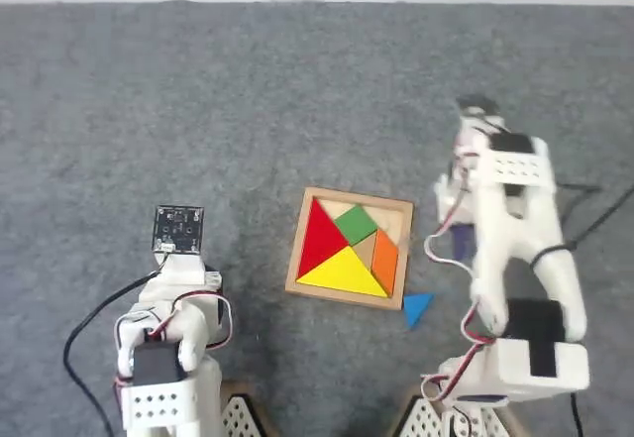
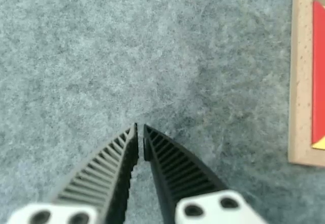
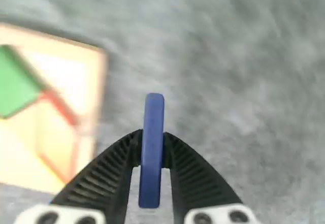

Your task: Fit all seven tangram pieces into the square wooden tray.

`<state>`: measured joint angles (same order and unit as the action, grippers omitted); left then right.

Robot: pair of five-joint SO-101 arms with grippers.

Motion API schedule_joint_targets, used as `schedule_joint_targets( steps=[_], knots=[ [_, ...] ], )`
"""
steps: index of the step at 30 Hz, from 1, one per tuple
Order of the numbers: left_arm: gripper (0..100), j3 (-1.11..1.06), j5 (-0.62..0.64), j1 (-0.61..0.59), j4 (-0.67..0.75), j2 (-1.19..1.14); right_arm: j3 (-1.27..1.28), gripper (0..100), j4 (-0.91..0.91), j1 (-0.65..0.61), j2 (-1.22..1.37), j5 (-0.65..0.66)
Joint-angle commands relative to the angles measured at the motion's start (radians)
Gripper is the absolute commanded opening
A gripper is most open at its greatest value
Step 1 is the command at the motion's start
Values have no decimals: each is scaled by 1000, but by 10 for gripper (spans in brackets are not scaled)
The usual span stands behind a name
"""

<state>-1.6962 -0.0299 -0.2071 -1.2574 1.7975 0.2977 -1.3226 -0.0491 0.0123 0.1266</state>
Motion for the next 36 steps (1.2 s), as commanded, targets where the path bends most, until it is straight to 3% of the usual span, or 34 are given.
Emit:
schedule_joint_targets(
  steps=[1,7,16,22,36],
  knots=[
    [18,13,17,-5,-3,18,-124,7,-27,-137,2,-12],
    [18,13,17,-5,-3,18,-143,7,53,-300,5,2],
    [18,13,17,-5,-3,18,-149,7,148,-306,142,84],
    [18,13,17,-5,-3,18,-149,7,163,-320,176,207],
    [18,13,17,-5,-3,18,-143,9,104,-418,185,206]
  ],
)
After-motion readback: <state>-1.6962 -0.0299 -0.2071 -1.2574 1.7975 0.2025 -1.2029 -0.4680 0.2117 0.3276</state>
